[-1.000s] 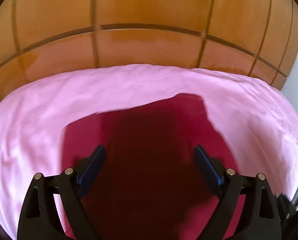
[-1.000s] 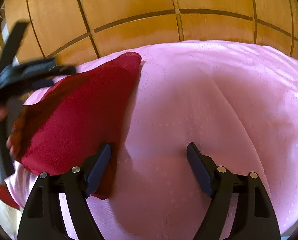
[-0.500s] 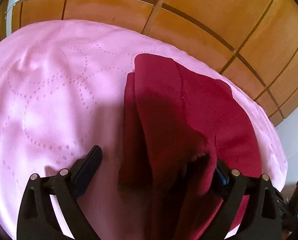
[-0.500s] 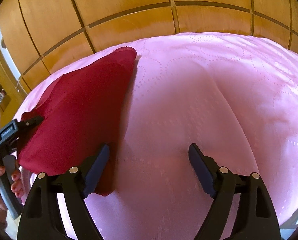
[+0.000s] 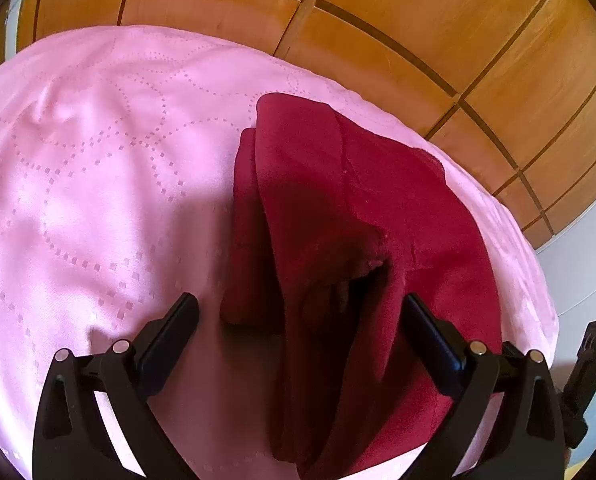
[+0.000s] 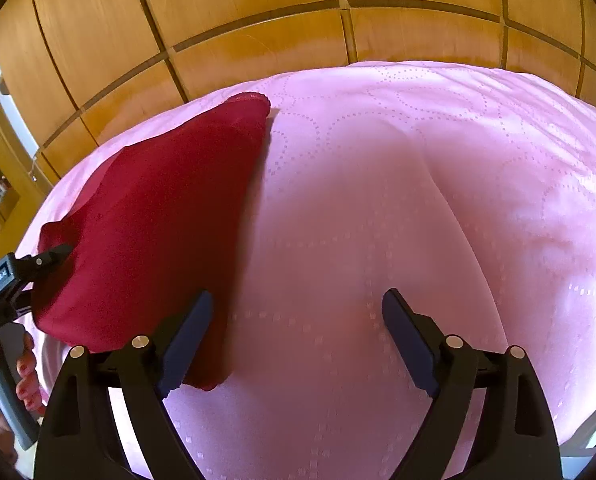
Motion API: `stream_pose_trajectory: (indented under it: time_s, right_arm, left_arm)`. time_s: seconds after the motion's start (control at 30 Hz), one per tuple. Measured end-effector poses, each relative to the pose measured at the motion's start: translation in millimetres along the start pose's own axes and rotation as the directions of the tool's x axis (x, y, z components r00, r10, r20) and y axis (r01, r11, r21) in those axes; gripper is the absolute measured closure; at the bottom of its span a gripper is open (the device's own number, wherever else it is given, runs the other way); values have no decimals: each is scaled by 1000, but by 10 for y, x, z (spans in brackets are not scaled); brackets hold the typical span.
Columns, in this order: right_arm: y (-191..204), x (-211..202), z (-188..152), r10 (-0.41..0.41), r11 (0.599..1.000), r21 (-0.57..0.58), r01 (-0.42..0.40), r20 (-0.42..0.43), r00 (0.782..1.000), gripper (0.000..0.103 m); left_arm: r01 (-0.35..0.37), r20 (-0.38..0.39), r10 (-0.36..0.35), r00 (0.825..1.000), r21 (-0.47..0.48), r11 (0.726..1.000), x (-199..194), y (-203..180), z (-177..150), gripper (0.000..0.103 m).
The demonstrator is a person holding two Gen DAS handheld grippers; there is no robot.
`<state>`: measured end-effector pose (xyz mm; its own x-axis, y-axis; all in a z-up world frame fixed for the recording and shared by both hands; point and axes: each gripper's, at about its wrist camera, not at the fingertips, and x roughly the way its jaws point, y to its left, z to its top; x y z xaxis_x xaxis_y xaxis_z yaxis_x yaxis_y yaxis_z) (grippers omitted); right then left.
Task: Fold small clothes
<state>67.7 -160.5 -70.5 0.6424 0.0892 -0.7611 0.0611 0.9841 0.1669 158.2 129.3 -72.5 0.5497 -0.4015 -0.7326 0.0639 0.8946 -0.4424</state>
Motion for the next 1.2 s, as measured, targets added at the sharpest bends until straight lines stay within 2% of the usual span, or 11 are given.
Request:
stream_pose_trajectory:
  time_s: [0.2,0.27,0.4,0.63,0.8,0.9,1.1,1.2]
  right_arm:
    - [3,-61,82,18,1000,0,-18,18,1000,17]
    - [11,-84,113,41,999,-2,-41,28,999,17]
    - [-9,-64,174,134,990,40,-135,28,991,17]
    - [-83,148,248,280,946,170,-274,-11,960,17]
    - [-86,319,329,385,895,255,-367,-24,923,20]
    - [-49,384,369,405,885,267,-381,-35,914,26]
    - [-38,432,397,437,870,277,-408,-49,898,26]
    - [-65,478,385,467,850,303,-432,-50,883,27]
  left_arm:
    - [48,8,-47,999,-20,999,-21,-8,43,3]
    - [57,7,-57,998,12,998,-21,-52,42,3]
    - [21,-11,-20,1000,95,995,30,-148,13,4]
    - [74,-26,-73,997,60,995,39,-43,18,5]
    - [103,-42,-102,994,11,995,43,80,35,18]
    - [127,-50,-127,991,-11,992,28,130,17,21]
    - [161,-69,-162,984,-20,987,-27,143,-123,22]
    - [172,-75,-172,982,-15,985,-31,156,-141,21]
